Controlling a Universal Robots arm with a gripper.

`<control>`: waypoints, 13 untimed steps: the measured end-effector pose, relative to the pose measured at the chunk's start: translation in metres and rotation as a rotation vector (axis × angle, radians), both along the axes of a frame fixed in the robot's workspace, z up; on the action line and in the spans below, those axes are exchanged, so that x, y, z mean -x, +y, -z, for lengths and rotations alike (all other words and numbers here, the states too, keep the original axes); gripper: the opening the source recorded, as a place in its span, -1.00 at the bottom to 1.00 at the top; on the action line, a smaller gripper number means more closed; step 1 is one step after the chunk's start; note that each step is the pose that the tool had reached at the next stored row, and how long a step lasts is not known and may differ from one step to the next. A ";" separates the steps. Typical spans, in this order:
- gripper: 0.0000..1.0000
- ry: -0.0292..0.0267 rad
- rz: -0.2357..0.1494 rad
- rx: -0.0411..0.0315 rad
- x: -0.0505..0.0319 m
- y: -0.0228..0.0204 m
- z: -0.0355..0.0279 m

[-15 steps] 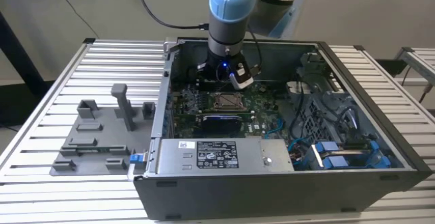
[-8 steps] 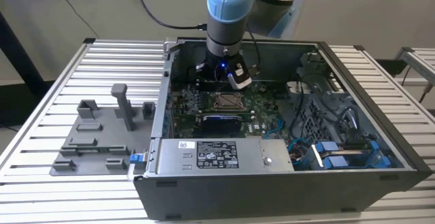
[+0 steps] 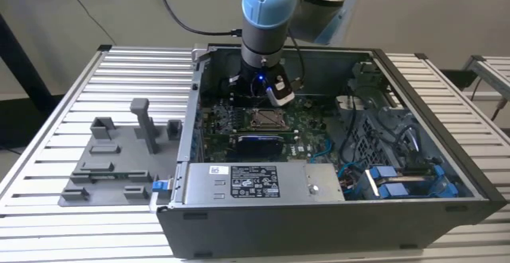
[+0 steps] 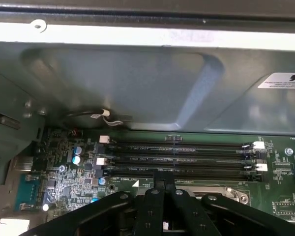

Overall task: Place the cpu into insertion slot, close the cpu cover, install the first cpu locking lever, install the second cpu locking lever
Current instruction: 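Install the first cpu locking lever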

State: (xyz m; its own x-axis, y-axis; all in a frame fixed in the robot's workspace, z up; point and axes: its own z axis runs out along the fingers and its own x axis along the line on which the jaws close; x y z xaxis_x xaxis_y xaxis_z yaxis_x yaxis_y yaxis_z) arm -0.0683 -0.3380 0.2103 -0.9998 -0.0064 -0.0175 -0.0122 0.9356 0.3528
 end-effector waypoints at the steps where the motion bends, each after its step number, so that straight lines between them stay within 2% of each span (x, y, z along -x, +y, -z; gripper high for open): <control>1: -0.79 0.0001 0.000 0.0002 -0.0001 0.0000 0.0002; 5: -0.79 0.0000 0.000 0.0002 -0.0021 0.0023 0.0014; 13: -0.79 0.0003 0.000 0.0012 -0.0058 0.0025 0.0028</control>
